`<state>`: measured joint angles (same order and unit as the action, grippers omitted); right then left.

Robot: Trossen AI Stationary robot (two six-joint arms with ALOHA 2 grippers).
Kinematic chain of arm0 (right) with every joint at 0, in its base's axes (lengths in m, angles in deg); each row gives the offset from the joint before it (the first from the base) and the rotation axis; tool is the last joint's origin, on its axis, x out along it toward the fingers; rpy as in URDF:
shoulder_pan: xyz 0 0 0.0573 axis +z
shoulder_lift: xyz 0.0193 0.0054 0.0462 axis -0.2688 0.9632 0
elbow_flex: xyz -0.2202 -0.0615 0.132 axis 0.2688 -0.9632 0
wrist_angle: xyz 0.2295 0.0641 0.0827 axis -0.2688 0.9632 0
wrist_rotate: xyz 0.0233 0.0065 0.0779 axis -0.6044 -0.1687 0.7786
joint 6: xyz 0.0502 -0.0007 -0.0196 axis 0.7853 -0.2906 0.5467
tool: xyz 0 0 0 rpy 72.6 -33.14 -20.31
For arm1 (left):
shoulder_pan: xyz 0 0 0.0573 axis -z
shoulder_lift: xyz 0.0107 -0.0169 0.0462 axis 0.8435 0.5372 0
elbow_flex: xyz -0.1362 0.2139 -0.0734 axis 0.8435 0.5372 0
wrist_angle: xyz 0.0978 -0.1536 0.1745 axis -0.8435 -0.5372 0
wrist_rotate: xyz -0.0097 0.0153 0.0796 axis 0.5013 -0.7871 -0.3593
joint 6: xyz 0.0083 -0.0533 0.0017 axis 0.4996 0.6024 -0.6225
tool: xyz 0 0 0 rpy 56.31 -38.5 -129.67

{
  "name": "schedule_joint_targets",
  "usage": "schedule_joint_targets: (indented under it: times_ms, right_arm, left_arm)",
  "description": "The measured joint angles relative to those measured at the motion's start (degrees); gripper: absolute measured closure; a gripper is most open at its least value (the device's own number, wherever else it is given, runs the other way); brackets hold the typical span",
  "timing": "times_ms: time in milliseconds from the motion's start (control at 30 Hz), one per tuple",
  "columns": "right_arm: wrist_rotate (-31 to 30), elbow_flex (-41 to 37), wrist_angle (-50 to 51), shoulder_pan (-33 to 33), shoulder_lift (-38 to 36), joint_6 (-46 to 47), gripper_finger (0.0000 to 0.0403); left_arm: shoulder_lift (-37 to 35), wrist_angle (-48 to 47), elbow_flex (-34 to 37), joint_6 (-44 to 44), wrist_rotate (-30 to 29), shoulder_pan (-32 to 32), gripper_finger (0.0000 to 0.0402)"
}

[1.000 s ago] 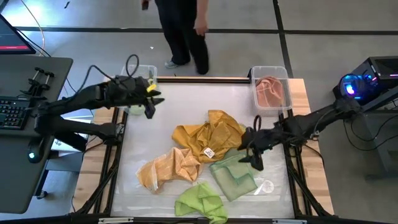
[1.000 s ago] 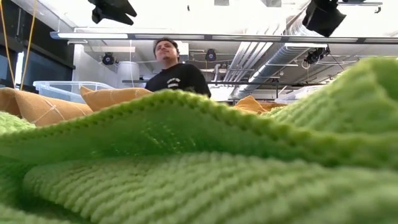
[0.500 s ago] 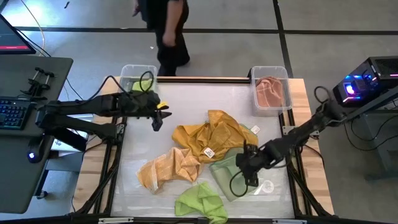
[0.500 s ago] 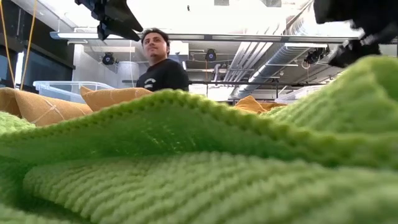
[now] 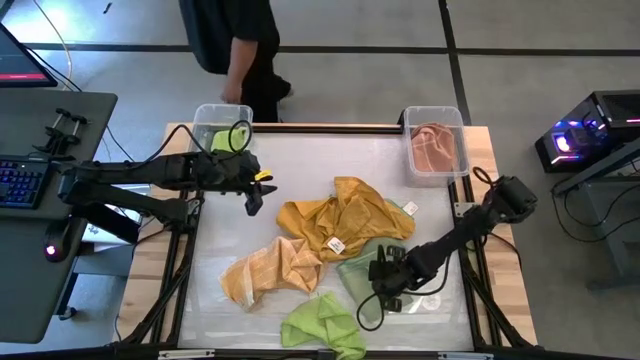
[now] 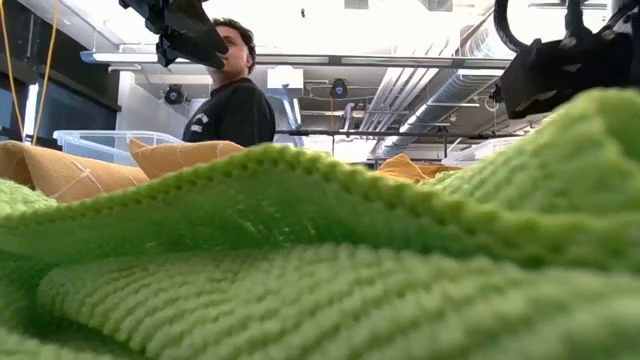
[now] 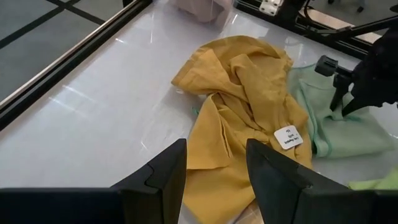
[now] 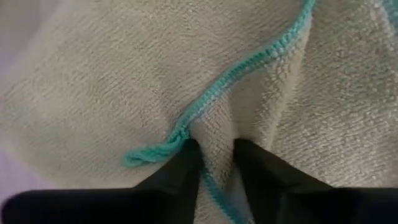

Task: Sort towels by color in basket
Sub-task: Put the green microfiber towel into the left transparent bin

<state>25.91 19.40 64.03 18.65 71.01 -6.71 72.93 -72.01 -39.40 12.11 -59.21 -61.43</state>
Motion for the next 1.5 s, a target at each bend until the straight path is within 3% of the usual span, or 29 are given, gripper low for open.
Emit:
schedule_joint_targets:
  times_ms: [167, 500, 800, 933, 1067, 1300, 1500]
  right_arm:
    - [0.2, -0.1, 0.3, 0.0, -1.0, 2.2, 0.0392]
    - [-2.7, -0.5, 5.5, -5.5, -17.0, 2.1, 0.0397]
    - [-3.5, -0.4, -6.6, -17.4, -31.7, -5.4, 0.0400]
    - [-3.5, -0.4, -16.0, -22.1, -32.5, -9.6, 0.0400]
    - [-3.5, -0.4, -27.4, -26.1, -31.9, -14.5, 0.0400]
    - [-2.4, -0.3, -40.9, -31.3, -29.9, -18.9, 0.0400]
    - [0.3, -0.3, -45.5, -33.2, -27.9, -19.3, 0.0400]
  left_arm:
    - [-0.1, 0.0, 0.0, 0.0, 0.3, 0.8, 0.0250]
    - [0.1, 3.4, 0.0, -7.1, -1.6, 5.5, 0.0250]
    - [0.9, 18.7, -0.1, -21.1, 2.3, 7.1, 0.0248]
    - [3.1, 27.6, -0.1, -25.0, 8.1, 7.1, 0.0236]
    - [6.4, 34.9, -0.1, -27.1, 9.5, 7.0, 0.0210]
    - [12.6, 43.9, -0.1, -26.5, 9.1, 6.9, 0.0146]
    - [18.2, 47.7, -0.1, -23.1, 2.7, 6.4, 0.0121]
